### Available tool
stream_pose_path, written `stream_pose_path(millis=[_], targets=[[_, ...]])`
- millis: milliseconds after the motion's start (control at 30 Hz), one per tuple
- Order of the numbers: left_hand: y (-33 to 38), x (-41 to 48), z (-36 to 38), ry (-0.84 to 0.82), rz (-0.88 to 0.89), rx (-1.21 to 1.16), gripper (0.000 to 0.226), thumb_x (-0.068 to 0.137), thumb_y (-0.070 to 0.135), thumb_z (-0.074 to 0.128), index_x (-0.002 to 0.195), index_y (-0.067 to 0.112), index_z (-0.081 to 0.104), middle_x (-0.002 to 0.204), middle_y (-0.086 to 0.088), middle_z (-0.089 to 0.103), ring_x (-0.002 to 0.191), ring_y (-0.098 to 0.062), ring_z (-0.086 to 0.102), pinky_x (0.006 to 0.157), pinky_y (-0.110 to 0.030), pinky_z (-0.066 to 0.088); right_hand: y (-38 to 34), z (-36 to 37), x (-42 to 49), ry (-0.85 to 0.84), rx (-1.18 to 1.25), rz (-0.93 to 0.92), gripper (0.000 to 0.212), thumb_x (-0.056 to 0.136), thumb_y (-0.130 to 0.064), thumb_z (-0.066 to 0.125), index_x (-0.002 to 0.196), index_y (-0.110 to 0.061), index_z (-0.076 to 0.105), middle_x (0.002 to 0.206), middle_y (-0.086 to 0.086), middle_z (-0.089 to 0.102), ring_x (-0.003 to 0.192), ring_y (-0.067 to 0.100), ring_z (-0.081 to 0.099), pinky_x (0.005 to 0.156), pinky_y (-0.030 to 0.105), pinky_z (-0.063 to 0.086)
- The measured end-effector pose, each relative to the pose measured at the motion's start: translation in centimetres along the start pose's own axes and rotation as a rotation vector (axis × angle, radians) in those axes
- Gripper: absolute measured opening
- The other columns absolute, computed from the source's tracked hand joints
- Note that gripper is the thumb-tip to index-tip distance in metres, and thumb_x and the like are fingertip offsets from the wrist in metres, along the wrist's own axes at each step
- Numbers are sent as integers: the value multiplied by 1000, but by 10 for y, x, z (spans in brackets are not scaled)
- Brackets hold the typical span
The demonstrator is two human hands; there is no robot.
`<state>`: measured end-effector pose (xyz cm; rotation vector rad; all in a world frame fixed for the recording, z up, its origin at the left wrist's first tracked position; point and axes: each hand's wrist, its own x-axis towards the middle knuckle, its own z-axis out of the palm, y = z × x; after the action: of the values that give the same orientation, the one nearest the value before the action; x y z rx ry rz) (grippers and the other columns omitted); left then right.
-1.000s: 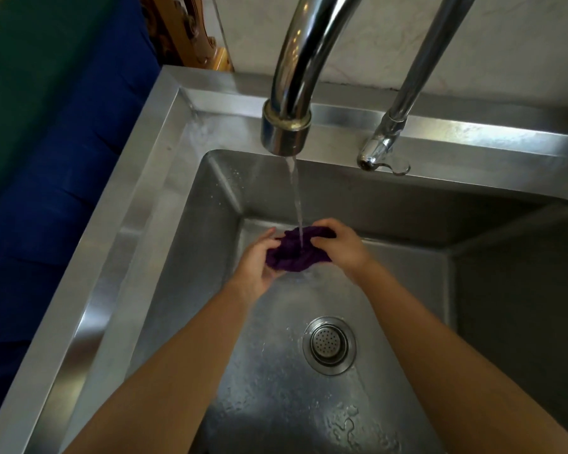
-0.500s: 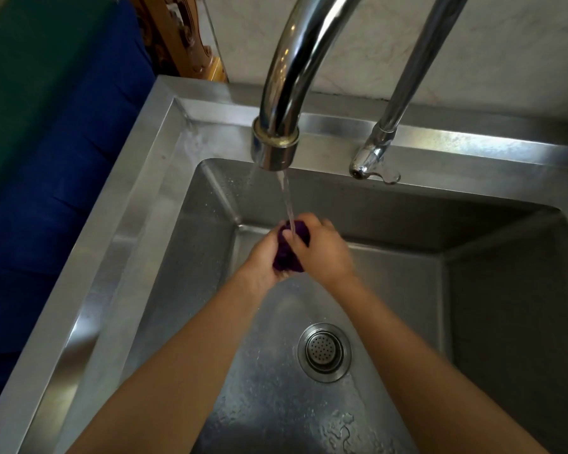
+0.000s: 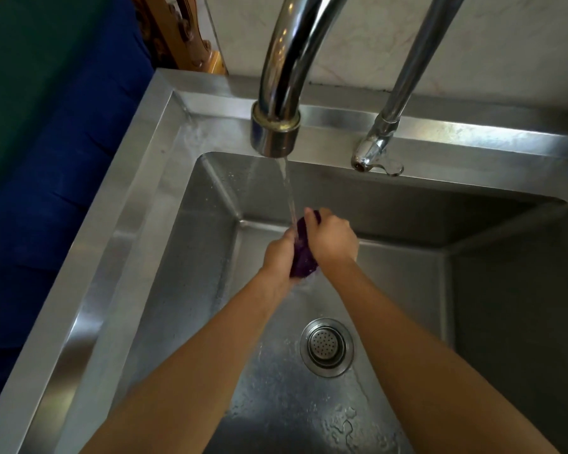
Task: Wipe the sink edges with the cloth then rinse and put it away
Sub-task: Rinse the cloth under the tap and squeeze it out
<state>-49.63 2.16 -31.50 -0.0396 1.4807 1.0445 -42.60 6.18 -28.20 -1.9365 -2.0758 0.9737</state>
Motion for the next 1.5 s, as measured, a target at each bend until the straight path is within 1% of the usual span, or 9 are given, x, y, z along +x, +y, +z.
stream_pose_path(millis=[200, 367, 533, 700, 833, 933, 1033, 1267, 1500], targets=[[5, 10, -24, -34, -34, -111, 43, 91, 53, 44, 91, 15, 65, 91, -9, 68, 70, -19, 69, 55, -26, 52, 3, -2, -34, -145, 21, -212, 34, 98, -35, 36, 129, -23, 45, 121, 15, 50, 103, 37, 57, 81, 39, 45], [1, -10, -1, -218, 267, -247, 41, 87, 44, 46, 68, 17, 70, 65, 3, 69, 63, -7, 67, 62, -17, 53, -31, -2, -43, 5, -112, -229, 42, 95, -49, 37, 108, -14, 57, 107, 14, 64, 98, 35, 61, 73, 37, 46], [-2, -14, 3, 1, -27, -51, 37, 98, 22, 37, 65, 13, 50, 39, 2, 55, 33, -9, 53, 34, -12, 39, -16, -2, -2, 30, 41, 37, 42, 97, -35, 36, 97, -5, 65, 101, 21, 68, 96, 39, 63, 75, 36, 47], [4, -11, -5, 175, 110, 305, 36, 97, 43, 40, 80, 16, 58, 71, -1, 61, 60, -14, 57, 44, -19, 44, 19, 7, -5, -66, 142, 106, 44, 98, -44, 28, 111, -8, 49, 108, 24, 62, 101, 40, 59, 79, 42, 45], [8, 4, -16, 181, 91, 162, 41, 94, 46, 43, 75, 14, 60, 75, -6, 67, 73, -21, 63, 72, -27, 51, 4, 14, -45, 6, 147, -107, 32, 96, -43, 36, 104, -15, 47, 99, 16, 64, 89, 36, 62, 71, 39, 46], [3, -4, -9, 61, 57, -5, 41, 101, 29, 33, 69, 11, 51, 47, 0, 60, 45, -10, 60, 45, -13, 46, -18, 13, -48, 81, 111, -95, 33, 94, -47, 38, 96, -16, 49, 95, 14, 67, 90, 35, 62, 69, 37, 44], [-7, -16, 2, 21, -9, -25, 38, 98, 30, 40, 68, 14, 57, 50, -1, 62, 44, -13, 60, 39, -15, 44, -11, 8, -17, 74, 90, 89, 40, 97, -42, 34, 101, -10, 56, 106, 20, 66, 101, 37, 60, 76, 37, 44], [-11, -12, -11, 118, 114, 358, 37, 98, 43, 36, 95, 15, 60, 89, -9, 66, 77, -24, 63, 51, -26, 48, 32, 22, 6, -69, 184, 88, 49, 98, -44, 32, 109, -4, 57, 109, 24, 64, 103, 40, 59, 84, 41, 45], [-8, -8, -39, -41, -164, 137, 23, 89, 33, 45, 83, 18, 60, 87, -7, 66, 83, -23, 62, 79, -41, 50, 44, 7, -6, -218, 363, -147, 19, 92, -12, 52, 106, -4, 62, 107, 18, 64, 101, 28, 57, 86, 25, 42]])
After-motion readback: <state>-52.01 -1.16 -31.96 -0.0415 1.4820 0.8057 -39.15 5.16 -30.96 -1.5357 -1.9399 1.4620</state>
